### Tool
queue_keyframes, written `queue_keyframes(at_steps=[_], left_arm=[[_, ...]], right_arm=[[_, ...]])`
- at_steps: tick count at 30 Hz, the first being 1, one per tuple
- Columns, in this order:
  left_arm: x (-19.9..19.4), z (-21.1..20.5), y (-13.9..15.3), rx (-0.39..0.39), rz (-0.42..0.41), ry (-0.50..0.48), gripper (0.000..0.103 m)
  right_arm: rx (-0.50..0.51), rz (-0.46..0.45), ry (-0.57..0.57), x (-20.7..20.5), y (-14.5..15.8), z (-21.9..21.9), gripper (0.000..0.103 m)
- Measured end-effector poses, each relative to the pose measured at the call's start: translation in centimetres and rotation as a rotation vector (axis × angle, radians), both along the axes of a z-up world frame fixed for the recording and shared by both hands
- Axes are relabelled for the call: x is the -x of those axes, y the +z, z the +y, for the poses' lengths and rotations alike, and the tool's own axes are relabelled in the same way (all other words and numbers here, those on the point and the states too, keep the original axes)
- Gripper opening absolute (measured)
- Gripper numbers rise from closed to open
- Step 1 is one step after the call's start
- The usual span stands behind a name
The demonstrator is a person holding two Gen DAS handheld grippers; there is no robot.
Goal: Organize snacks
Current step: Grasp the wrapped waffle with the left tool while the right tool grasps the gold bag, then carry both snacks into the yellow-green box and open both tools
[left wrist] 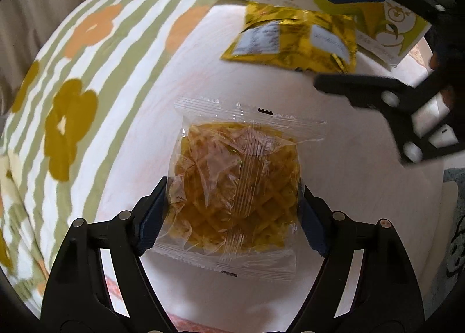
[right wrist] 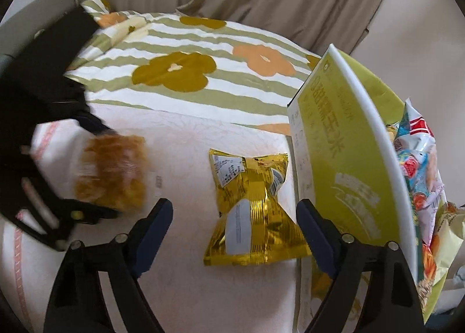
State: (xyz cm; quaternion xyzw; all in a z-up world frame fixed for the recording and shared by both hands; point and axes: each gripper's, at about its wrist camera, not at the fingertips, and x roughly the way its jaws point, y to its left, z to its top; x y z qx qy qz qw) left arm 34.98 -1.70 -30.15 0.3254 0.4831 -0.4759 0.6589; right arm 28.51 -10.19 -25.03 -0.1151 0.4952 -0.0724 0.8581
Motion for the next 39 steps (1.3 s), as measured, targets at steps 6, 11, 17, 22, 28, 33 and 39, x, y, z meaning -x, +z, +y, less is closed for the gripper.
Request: queue_keyframes(at_steps=[6,11,17,22,28,33,39], left_arm=[[-0.5,1.3,0.0,-0.009,-0.007,0.044,0.079],[-0.5,1.7,0.1,-0.001,-0.005,0.058,0.079],[-0.3,2.1,-0.1,0.006,-0.002,0.075,0.078],[-0.4,2.5,0.0,0.013,0.009,0.111,0.077],[-0.3,3.2,1.8,0.058,0.0,0.174,0.076],[-0.3,3.6,5.1,0.084,-0.039,0.237,0.076],[-0.2,3.3,10.7,0.129,-0.1,0.32,0.076]], right_arm=[[0.035,0.07,-0.075,-2.6,-2.1,-0.8,0.069],[-0.009,0.134,-0.118,-3.8,-3.2,-1.8,0.065],[-0.103,0.143,-0.152,-3.7,-3.2,-2.7,0.058],[-0.164,0.143,-0.133,-3.2,-2.8,-2.8,0.049],[-0.174,0.103,-0.077,-2.2,-0.1,-1.4,0.049],[-0.199,0.054,-0.047,-2.0,3.2,-1.1,0.049],[-0.26,-0.035,-0.028,-1.1,8.6,-2.1,0.049]])
